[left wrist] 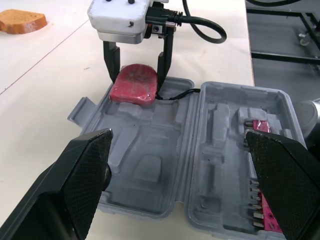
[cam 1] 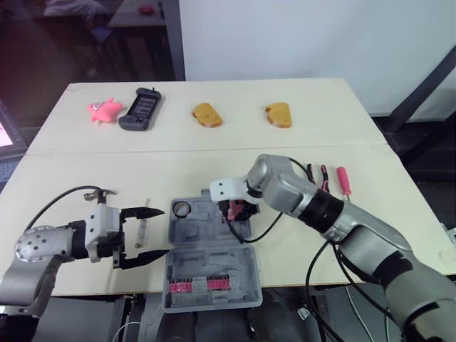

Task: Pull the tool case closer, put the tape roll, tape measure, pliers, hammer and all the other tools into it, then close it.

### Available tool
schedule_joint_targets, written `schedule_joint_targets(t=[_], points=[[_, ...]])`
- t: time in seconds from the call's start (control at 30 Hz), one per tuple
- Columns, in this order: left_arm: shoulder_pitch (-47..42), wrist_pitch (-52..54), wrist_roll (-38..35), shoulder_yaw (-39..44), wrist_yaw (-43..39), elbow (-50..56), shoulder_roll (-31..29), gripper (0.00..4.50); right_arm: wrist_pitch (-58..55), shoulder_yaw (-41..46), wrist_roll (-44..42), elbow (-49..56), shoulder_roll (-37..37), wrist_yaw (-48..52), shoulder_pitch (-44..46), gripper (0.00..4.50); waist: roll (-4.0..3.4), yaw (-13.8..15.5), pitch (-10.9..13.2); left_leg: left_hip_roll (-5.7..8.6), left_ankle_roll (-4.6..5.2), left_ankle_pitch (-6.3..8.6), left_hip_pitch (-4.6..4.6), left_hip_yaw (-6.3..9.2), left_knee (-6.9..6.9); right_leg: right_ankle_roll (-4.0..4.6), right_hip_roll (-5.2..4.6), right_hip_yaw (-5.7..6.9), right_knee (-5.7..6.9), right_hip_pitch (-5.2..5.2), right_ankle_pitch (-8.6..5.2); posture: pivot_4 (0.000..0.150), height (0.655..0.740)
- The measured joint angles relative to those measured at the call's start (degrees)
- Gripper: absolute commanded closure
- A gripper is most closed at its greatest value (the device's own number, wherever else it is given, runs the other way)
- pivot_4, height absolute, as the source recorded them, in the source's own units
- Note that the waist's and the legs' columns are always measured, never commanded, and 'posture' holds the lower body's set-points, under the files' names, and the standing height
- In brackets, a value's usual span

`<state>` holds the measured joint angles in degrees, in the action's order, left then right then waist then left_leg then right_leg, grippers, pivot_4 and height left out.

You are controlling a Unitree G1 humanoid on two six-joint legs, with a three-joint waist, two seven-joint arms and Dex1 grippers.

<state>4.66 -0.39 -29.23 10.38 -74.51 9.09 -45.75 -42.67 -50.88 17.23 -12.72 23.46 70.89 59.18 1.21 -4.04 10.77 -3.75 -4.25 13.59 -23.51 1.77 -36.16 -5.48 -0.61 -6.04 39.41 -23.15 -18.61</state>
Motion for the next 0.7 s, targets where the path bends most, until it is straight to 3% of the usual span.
schedule_joint_targets(t=[0.17,0.23,0.3,0.7], points=[[-0.04,0.0,0.0,0.0,0.01,0.0,0.0,0.0,0.22,0.01,0.22,-0.12,-0.23,-0.18,-0.64,1.61,0.0,-0.04,0.0,0.0,0.0,0.0,0.0,0.0,0.0,0.0,0.0,0.0,0.0,0.0,0.0,0.15,0.74],[-0.06,0.02,0.0,0.0,-0.01,0.0,0.0,0.0,0.21,0.03,0.44,-0.13,-0.37,-0.23,-0.64,0.6,0.0,-0.04,0.0,0.0,0.0,0.0,0.0,0.0,0.0,0.0,0.0,0.0,0.0,-0.01,0.0,0.15,0.74],[-0.14,0.03,0.0,-0.01,-0.06,0.0,0.0,0.0,-0.04,0.5,0.47,-0.09,-0.71,-0.38,-0.68,0.04,0.0,-0.04,0.0,0.0,0.0,0.0,0.0,0.0,0.0,0.0,0.0,0.0,0.0,0.0,0.0,0.15,0.74],[-0.26,0.08,0.0,-0.02,-0.28,0.05,-0.01,0.0,-3.6,4.98,-0.6,5.8,0.65,0.53,-0.79,0.04,-0.01,0.03,0.0,0.0,0.0,0.0,0.0,0.0,0.01,0.0,0.0,0.0,0.0,0.0,0.0,0.15,0.74]])
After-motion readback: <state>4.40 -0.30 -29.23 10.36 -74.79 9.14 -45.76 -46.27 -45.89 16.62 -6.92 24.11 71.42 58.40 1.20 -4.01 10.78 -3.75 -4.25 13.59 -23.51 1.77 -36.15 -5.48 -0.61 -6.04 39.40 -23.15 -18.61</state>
